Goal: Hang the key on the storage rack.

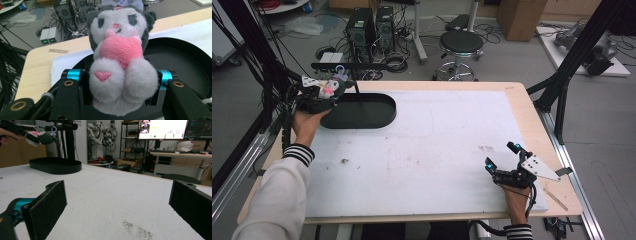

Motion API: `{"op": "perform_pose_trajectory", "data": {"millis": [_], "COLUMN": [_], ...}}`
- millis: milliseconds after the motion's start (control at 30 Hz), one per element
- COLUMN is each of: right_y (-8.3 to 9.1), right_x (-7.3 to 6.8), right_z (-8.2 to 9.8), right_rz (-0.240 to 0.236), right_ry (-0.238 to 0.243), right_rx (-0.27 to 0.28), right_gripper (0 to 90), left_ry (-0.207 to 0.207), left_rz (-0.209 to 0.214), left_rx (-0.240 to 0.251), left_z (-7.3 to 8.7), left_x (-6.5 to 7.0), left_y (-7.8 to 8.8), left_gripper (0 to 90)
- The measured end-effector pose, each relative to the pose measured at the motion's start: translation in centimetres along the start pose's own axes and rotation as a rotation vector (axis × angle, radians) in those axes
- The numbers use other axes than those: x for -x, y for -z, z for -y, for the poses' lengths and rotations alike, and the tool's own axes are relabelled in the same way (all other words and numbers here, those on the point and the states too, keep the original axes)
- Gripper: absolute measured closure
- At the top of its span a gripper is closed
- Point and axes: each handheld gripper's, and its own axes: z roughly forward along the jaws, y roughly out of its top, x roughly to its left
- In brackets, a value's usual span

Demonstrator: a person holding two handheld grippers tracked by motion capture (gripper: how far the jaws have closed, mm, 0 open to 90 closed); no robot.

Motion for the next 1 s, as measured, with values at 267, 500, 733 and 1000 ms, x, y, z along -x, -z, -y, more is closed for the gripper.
{"op": "perform_pose_trajectory", "data": {"millis": [267, 500, 733, 1000], "right_y": [0.0, 0.0, 0.1, 0.1], "right_x": [0.0, 0.0, 0.0, 0.0], "right_z": [0.0, 0.0, 0.0, 0.1], "right_rz": [-0.001, -0.004, 0.003, 0.003], "right_ry": [0.007, 0.013, 0.003, 0.002], "right_rx": [-0.001, 0.002, 0.01, 0.011], "right_gripper": [0.4, 0.4, 0.4, 0.4], "left_ry": [0.032, 0.048, -0.089, -0.081], "left_rz": [0.09, 0.155, 0.218, 0.313], "left_rx": [0.011, 0.044, 0.236, 0.32], "left_z": [0.5, 1.0, 1.8, 3.9], "left_x": [-1.0, -1.2, -0.4, 0.9], "left_y": [-0.3, 0.3, 3.9, 7.4], "left_gripper": [50.2, 26.8, 3.9, 1.7]}}
